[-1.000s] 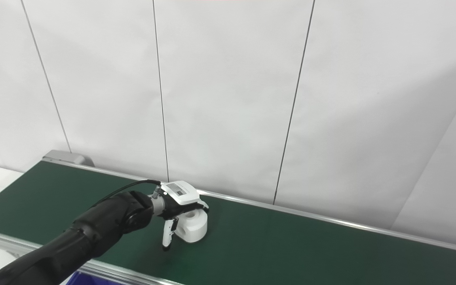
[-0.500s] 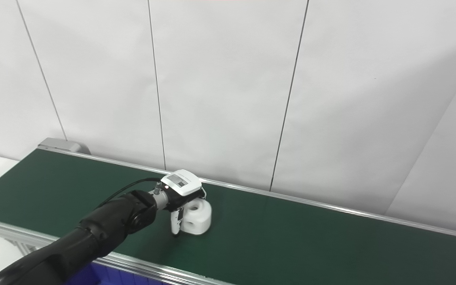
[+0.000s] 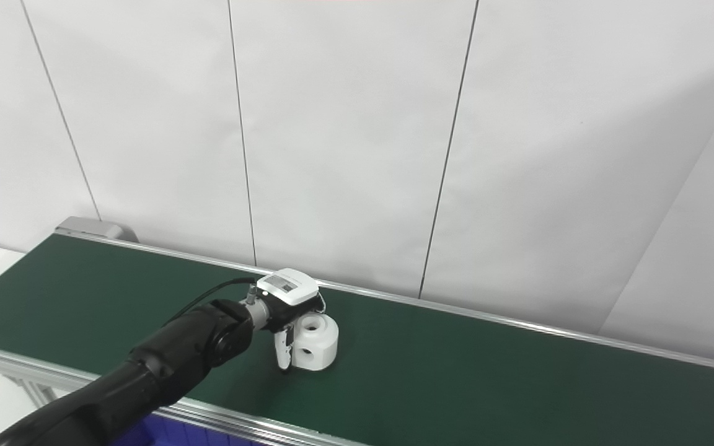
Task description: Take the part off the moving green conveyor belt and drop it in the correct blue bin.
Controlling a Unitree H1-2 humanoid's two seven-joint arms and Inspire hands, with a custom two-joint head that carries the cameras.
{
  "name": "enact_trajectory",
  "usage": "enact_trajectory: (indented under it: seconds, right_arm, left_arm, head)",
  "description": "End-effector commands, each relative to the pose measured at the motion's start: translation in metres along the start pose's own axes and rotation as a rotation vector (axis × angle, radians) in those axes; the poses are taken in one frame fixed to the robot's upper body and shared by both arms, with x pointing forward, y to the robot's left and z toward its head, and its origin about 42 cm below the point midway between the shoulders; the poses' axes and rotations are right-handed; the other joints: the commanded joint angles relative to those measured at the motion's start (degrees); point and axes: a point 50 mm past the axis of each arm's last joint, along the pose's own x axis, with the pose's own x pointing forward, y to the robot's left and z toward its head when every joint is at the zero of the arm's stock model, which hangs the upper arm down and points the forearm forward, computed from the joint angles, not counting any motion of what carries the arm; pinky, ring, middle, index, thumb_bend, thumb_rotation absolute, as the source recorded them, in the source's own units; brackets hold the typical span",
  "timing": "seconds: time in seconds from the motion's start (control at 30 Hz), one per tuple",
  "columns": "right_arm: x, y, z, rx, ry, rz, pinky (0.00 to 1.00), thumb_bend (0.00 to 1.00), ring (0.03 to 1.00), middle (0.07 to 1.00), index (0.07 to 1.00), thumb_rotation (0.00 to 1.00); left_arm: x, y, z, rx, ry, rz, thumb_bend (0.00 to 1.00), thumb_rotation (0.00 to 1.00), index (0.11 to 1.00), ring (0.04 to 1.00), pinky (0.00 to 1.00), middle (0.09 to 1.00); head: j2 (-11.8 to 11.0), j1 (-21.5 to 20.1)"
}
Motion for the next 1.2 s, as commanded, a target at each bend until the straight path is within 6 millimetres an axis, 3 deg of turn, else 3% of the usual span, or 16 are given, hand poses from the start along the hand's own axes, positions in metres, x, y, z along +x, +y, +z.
enact_trajectory:
  seconds: [0.0,0.03,0.2,0.33,0.57,0.67,0.87,1.1,1.17]
  right_arm:
    - [0.007,0.002,0.015,0.008,-0.083,0.000,0.79,0.81,0.864,0.900,0.912,1.00]
    - [0.007,0.002,0.016,0.005,-0.084,0.001,0.79,0.81,0.863,0.901,0.912,1.00]
    - [0.009,0.001,0.021,-0.001,-0.083,0.003,0.79,0.81,0.858,0.896,0.909,1.00]
    - [0.012,-0.004,0.024,-0.007,-0.081,0.000,0.78,0.81,0.851,0.889,0.902,1.00]
    - [0.017,-0.010,0.032,-0.011,-0.082,0.006,0.77,0.82,0.842,0.882,0.897,1.00]
    - [0.020,-0.012,0.039,-0.012,-0.082,0.000,0.76,0.81,0.835,0.875,0.894,1.00]
    - [0.025,-0.016,0.053,-0.012,-0.087,-0.001,0.74,0.82,0.820,0.867,0.897,1.00]
    - [0.030,-0.018,0.062,-0.005,-0.086,-0.006,0.72,0.83,0.810,0.858,0.890,1.00]
    - [0.031,-0.019,0.064,-0.005,-0.085,-0.004,0.72,0.84,0.809,0.856,0.887,1.00]
  left_arm:
    - [-0.013,0.031,-0.016,-0.004,0.000,0.067,0.50,0.00,0.485,0.428,0.28,0.510]
    - [-0.019,0.037,-0.016,-0.003,-0.011,0.076,0.50,0.00,0.486,0.425,0.29,0.514]
    - [-0.040,0.057,-0.019,0.008,-0.065,0.111,0.50,0.00,0.492,0.422,0.34,0.510]
    - [-0.064,0.068,-0.019,0.016,-0.079,0.109,0.51,0.00,0.491,0.429,0.33,0.499]
    - [-0.098,0.080,-0.015,0.020,-0.122,0.120,0.50,0.00,0.490,0.431,0.36,0.510]
    - [-0.117,0.081,-0.010,0.000,-0.143,0.125,0.50,0.00,0.478,0.437,0.39,0.525]
    - [-0.147,0.071,0.001,-0.028,-0.190,0.134,0.50,0.00,0.505,0.414,0.35,0.494]
    - [-0.186,0.027,0.027,-0.075,-0.247,0.156,0.50,0.00,0.512,0.403,0.31,0.476]
    - [-0.194,0.013,0.033,-0.081,-0.266,0.150,0.50,0.00,0.489,0.411,0.32,0.520]
  head:
    - [0.7,-0.1]
    - [2.1,-0.4]
    - [3.7,-0.9]
    - [6.5,-0.4]
    - [9.5,0.7]
    - [12.1,1.5]
    - [15.5,2.2]
    - [17.9,2.4]
    - [18.1,2.5]
